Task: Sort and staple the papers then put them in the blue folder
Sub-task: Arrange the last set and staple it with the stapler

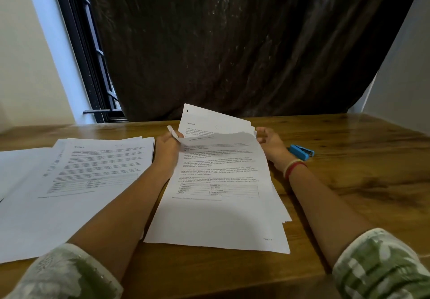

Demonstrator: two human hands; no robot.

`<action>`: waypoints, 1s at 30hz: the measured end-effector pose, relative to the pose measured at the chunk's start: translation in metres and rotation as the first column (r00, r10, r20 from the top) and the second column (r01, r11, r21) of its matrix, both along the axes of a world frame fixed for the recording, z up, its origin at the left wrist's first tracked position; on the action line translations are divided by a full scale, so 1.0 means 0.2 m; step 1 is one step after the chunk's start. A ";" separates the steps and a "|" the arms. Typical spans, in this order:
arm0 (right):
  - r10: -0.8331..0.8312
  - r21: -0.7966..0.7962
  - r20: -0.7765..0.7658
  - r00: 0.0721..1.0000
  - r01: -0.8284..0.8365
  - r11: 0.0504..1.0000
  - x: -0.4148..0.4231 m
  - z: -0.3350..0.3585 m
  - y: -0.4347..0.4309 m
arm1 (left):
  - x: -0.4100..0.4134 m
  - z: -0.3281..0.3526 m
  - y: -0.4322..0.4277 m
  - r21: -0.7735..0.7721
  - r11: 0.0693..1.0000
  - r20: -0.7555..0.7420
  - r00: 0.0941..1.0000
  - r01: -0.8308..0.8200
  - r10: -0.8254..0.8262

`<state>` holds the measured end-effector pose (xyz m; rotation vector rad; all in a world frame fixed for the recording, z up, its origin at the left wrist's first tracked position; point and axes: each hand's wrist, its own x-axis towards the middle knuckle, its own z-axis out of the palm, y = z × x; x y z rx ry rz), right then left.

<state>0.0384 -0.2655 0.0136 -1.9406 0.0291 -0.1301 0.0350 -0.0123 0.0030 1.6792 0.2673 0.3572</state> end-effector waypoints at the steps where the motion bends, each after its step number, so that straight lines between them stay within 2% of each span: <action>1: 0.003 0.006 0.005 1.000 -0.003 1.000 -0.01 0.00 0.00 | 0.00 0.00 0.00 -0.004 1.000 0.008 1.000 -0.003 0.003; 4: 0.001 0.023 0.032 0.999 -0.001 1.000 -0.03 0.01 0.02 | -0.01 -0.01 0.00 -0.076 0.997 0.046 0.999 0.028 -0.024; 8: -0.050 -0.044 0.072 0.996 0.054 0.998 -0.02 0.01 0.02 | -0.03 -0.01 0.02 -0.115 0.992 0.039 0.998 0.048 -0.044; 11: -0.162 0.068 0.150 0.975 0.153 0.986 0.02 0.01 -0.01 | -0.04 0.01 -0.02 -0.032 0.999 0.013 1.000 0.023 -0.023; 15: -0.262 0.177 0.116 0.958 0.239 0.955 0.02 0.00 -0.03 | -0.06 0.00 -0.05 0.084 0.996 0.075 0.997 0.004 -0.011; 18: -0.201 0.247 0.148 0.968 0.161 0.956 0.01 0.00 -0.03 | -0.07 -0.01 -0.04 0.201 0.979 0.146 0.989 -0.041 0.011; 21: -0.162 0.358 0.106 0.981 0.114 0.927 0.00 0.01 -0.02 | -0.09 0.00 -0.06 0.216 0.976 0.187 0.982 -0.043 0.002; 25: -0.013 0.565 -0.061 0.998 0.045 0.824 -0.07 0.10 0.00 | -0.08 0.00 -0.06 0.220 0.975 0.177 0.984 -0.018 -0.022; 30: 0.137 0.643 0.008 0.991 -0.110 0.758 -0.08 0.07 -0.03 | -0.09 -0.01 -0.03 0.183 0.983 0.155 0.986 0.025 -0.054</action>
